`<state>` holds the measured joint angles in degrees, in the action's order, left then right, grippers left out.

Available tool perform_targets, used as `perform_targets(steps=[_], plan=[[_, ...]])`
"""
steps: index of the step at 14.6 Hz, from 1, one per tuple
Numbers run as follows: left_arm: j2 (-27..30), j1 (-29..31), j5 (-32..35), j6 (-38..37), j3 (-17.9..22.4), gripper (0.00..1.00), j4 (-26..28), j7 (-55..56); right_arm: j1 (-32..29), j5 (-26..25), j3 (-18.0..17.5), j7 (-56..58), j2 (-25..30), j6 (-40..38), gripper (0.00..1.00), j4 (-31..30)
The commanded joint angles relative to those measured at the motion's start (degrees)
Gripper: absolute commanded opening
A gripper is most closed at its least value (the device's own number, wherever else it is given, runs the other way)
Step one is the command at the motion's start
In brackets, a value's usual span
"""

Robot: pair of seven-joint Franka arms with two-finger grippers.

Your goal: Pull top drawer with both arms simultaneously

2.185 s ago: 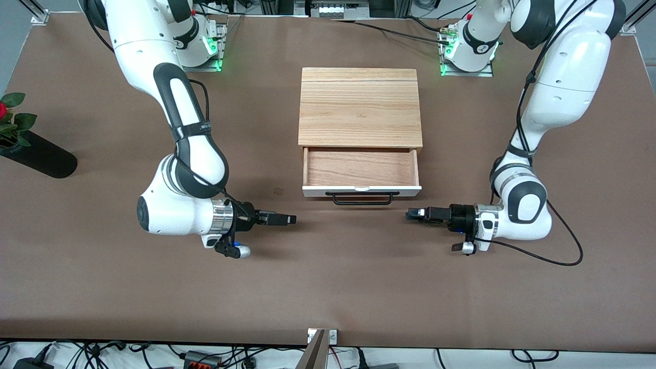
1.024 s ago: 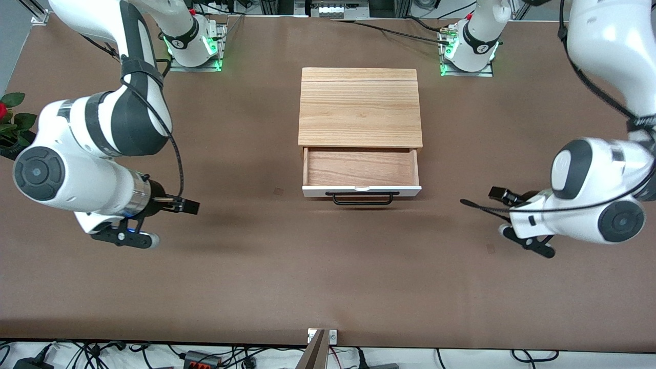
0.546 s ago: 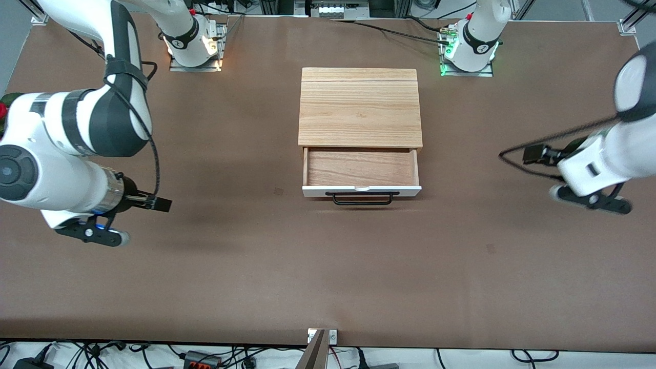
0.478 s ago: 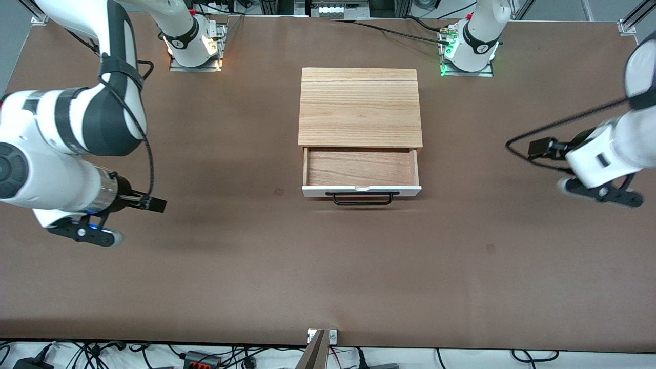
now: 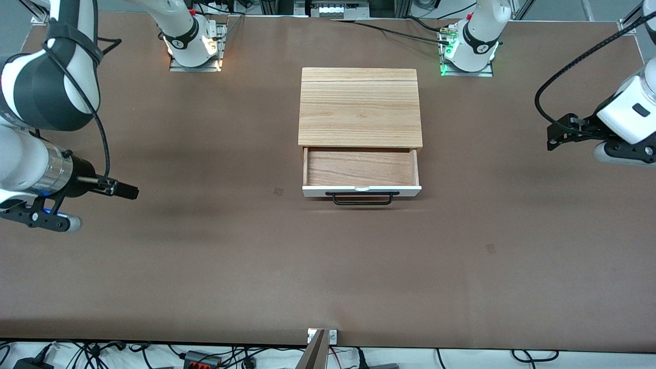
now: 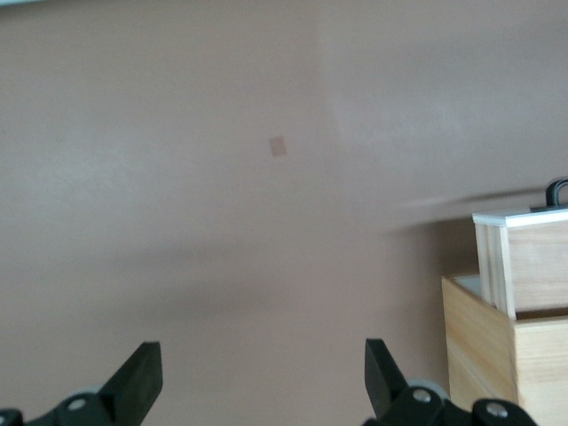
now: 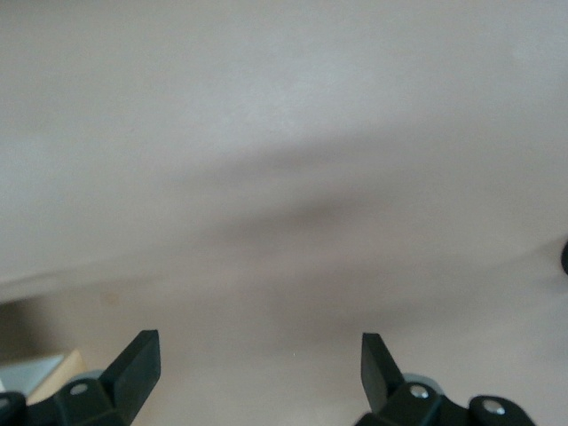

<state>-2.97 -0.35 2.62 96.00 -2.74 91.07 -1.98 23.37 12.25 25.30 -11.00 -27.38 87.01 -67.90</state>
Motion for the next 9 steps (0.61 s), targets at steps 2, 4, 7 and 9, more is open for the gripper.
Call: perform_targets(steps=[2, 4, 7, 9], plan=[[7.2, -3.9, 0.0, 4.1, 4.6, 1.00, 8.9, 2.2, -1.7, -6.3, -5.3, 4.2, 12.0, 6.0, 1.00, -15.4], [7.5, -3.8, 0.0, 4.7, 4.6, 1.00, 8.8, 1.7, -7.9, -11.5, -14.8, 4.8, 14.3, 7.0, 1.00, -18.0], [9.2, -3.9, 0.0, 3.0, 4.1, 1.00, 9.4, 1.5, -14.6, -11.7, -21.7, 1.3, 17.0, 7.2, 1.00, -19.7], [8.1, -3.9, 0.0, 2.5, 4.1, 1.00, 8.2, 1.5, -16.1, -11.9, -22.3, 1.5, 18.8, 6.7, 1.00, -21.5]])
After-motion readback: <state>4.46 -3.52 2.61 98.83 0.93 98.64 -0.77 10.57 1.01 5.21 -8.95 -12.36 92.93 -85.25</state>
